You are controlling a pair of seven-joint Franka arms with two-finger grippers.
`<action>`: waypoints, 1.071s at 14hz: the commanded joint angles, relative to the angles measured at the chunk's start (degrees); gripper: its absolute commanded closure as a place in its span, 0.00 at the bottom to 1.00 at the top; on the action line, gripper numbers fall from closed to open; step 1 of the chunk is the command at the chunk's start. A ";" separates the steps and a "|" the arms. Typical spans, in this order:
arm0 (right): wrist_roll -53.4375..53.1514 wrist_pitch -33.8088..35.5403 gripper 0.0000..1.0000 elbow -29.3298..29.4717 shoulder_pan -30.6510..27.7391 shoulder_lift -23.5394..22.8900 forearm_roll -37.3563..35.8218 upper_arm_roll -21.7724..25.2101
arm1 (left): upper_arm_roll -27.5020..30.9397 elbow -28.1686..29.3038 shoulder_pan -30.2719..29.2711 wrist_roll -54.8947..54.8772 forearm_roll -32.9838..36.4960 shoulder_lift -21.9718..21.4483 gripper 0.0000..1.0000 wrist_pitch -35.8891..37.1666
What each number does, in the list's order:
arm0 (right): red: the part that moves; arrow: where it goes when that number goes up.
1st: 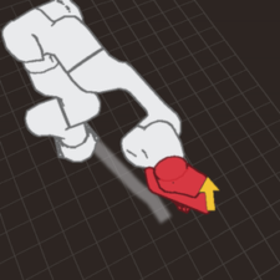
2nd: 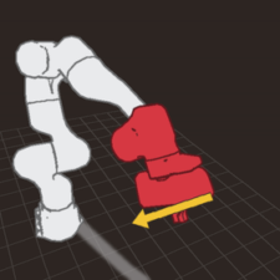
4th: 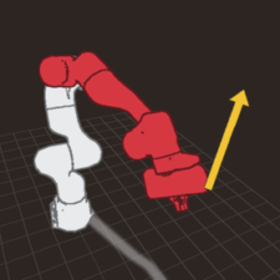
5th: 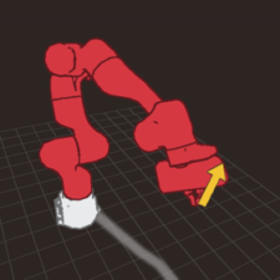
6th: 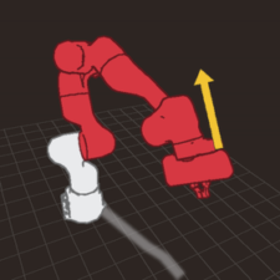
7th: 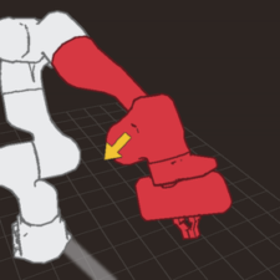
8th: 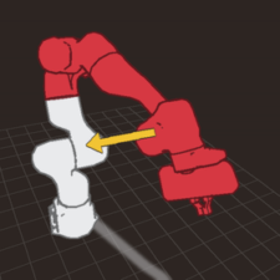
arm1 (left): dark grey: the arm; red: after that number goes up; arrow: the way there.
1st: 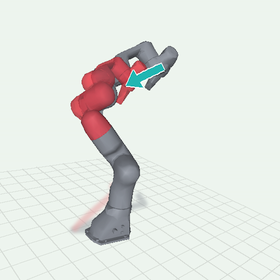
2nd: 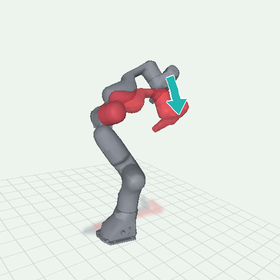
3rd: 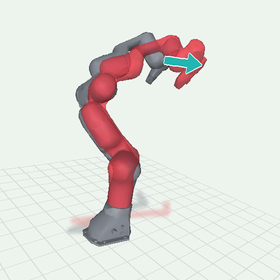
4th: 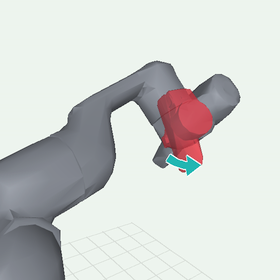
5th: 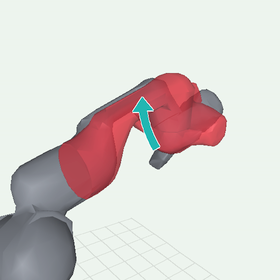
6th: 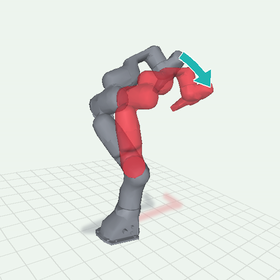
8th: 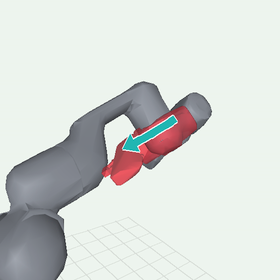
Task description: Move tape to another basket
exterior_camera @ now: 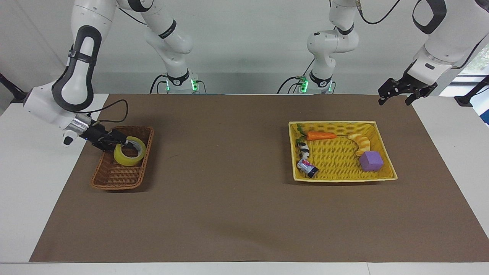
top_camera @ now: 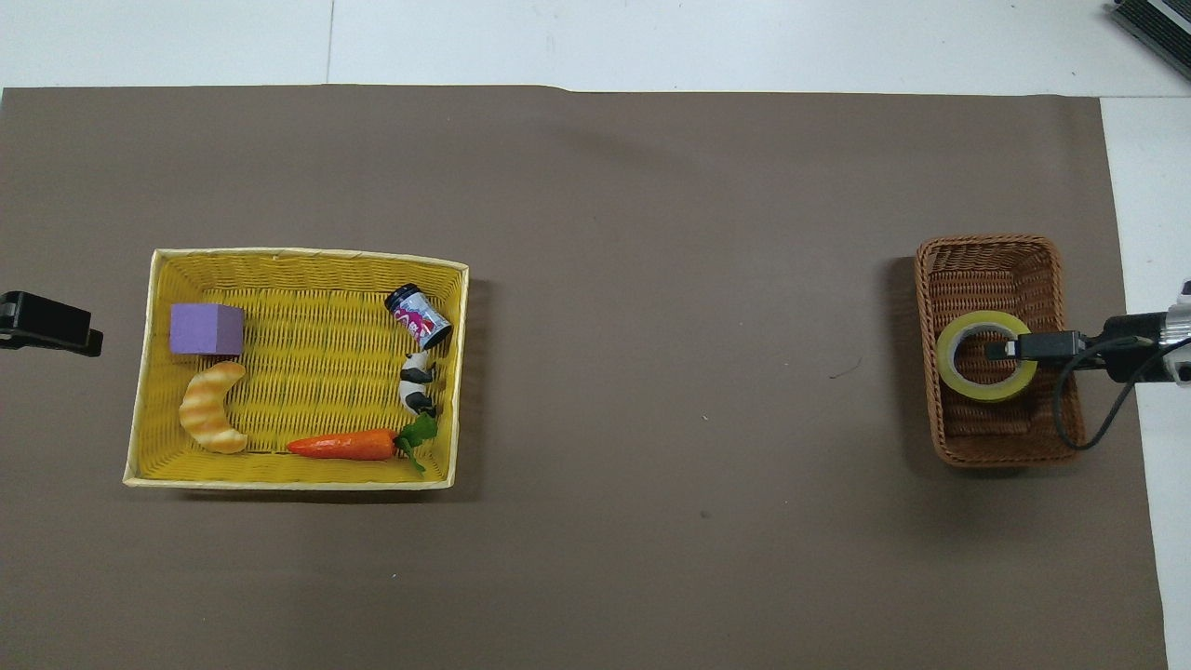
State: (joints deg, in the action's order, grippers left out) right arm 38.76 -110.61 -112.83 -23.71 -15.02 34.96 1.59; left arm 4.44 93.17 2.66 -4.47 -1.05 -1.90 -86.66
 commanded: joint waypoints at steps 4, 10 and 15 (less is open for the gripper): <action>0.19 -0.48 0.00 7.70 1.28 0.77 -6.28 -1.05 | 3.29 -0.62 4.37 -0.10 0.70 -0.47 0.00 0.70; -18.33 -0.66 0.00 12.99 13.58 4.37 -26.40 -0.97 | 3.30 -0.71 4.37 -0.10 0.70 -0.47 0.00 0.70; -41.43 2.93 0.00 12.81 23.51 8.77 -35.22 -1.67 | 3.30 -0.71 4.37 -0.10 0.70 -0.47 0.00 0.70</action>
State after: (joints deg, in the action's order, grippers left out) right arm 5.42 -109.66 -99.18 -2.89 -8.19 1.65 0.08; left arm 6.80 93.15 5.90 -4.46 -1.05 -2.15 -86.67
